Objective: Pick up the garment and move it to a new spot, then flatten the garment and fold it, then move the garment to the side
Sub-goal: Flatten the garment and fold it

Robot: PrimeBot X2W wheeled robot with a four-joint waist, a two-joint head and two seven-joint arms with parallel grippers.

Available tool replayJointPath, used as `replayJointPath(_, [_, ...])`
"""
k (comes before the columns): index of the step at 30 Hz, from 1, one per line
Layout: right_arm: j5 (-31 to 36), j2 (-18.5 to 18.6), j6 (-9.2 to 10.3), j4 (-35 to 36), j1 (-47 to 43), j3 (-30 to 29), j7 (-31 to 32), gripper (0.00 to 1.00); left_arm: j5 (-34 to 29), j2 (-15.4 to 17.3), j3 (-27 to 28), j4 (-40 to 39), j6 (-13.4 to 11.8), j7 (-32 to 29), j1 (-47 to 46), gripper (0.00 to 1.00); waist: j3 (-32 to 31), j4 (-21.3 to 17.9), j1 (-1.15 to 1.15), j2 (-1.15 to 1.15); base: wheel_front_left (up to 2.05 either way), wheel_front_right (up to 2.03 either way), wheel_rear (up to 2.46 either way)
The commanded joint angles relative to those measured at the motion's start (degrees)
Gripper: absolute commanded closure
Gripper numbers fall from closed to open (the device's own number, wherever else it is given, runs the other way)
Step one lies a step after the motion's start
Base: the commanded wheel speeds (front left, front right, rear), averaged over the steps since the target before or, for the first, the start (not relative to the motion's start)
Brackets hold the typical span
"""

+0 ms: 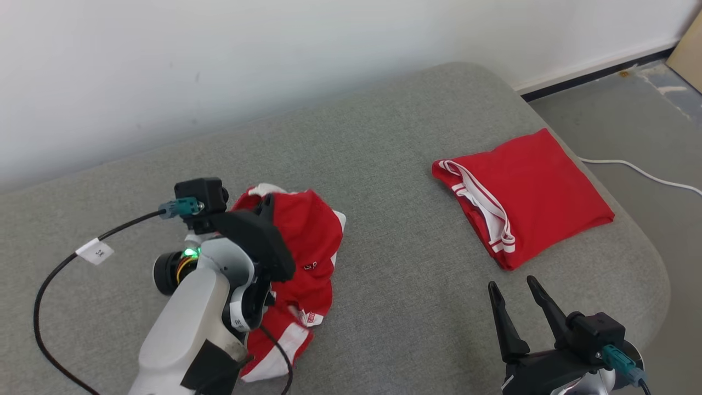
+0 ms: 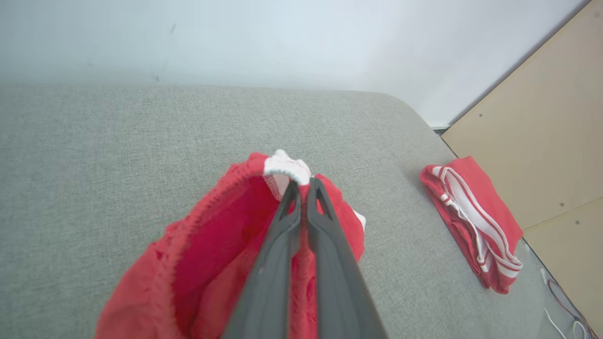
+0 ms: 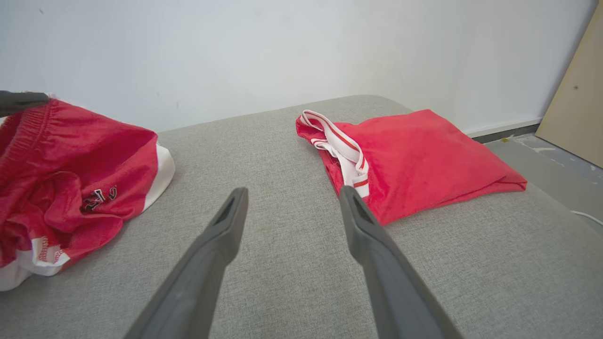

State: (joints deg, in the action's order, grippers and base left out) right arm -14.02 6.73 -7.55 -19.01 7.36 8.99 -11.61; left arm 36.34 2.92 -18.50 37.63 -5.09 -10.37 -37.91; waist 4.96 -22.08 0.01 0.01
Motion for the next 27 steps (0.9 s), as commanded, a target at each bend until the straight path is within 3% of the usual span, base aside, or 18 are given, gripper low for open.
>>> replayJointPath(1, [0.08,0.39,0.14,0.17,0.16,-0.11,0.07,0.00,1.29,0.05,-0.19,-0.83,0.78,1.18,-1.09,1.00,-0.66,0.54,-0.01,-0.01,0.00,0.00,0.00])
replayJointPath(6, [0.20,0.73,0.14,0.57,-0.70,-0.17,0.62,0.00,8.70,-0.03,-3.38,-6.75,5.40,2.97,-3.37,1.00,-2.05,1.79,-0.01,-0.01,0.00,0.00,0.00])
replayJointPath(13, [-0.18,1.30,0.14,1.01,-1.60,-0.59,1.32,0.00,16.89,-0.01,-8.44,-19.34,6.74,8.12,-9.18,1.00,-3.85,4.46,-0.01,-0.01,0.00,0.00,0.00])
replayJointPath(17, [-0.17,1.38,0.14,1.30,-2.14,-0.87,1.32,0.00,21.14,0.00,-10.13,-24.34,6.02,10.60,-10.72,1.00,-4.40,6.05,-0.01,-0.01,0.00,0.00,0.00])
replayJointPath(21, [-0.29,1.16,0.15,1.58,-2.63,-0.90,1.46,0.00,21.49,0.39,-11.59,-24.77,4.27,9.79,-8.62,1.00,-4.61,7.94,-0.01,-0.01,0.00,0.00,0.00])
replayJointPath(27, [0.07,0.77,0.15,2.16,-2.76,-0.80,1.81,0.00,21.79,5.53,-12.89,-20.46,0.77,6.79,1.62,1.00,-4.37,10.84,-0.01,-0.01,0.00,0.00,0.00])
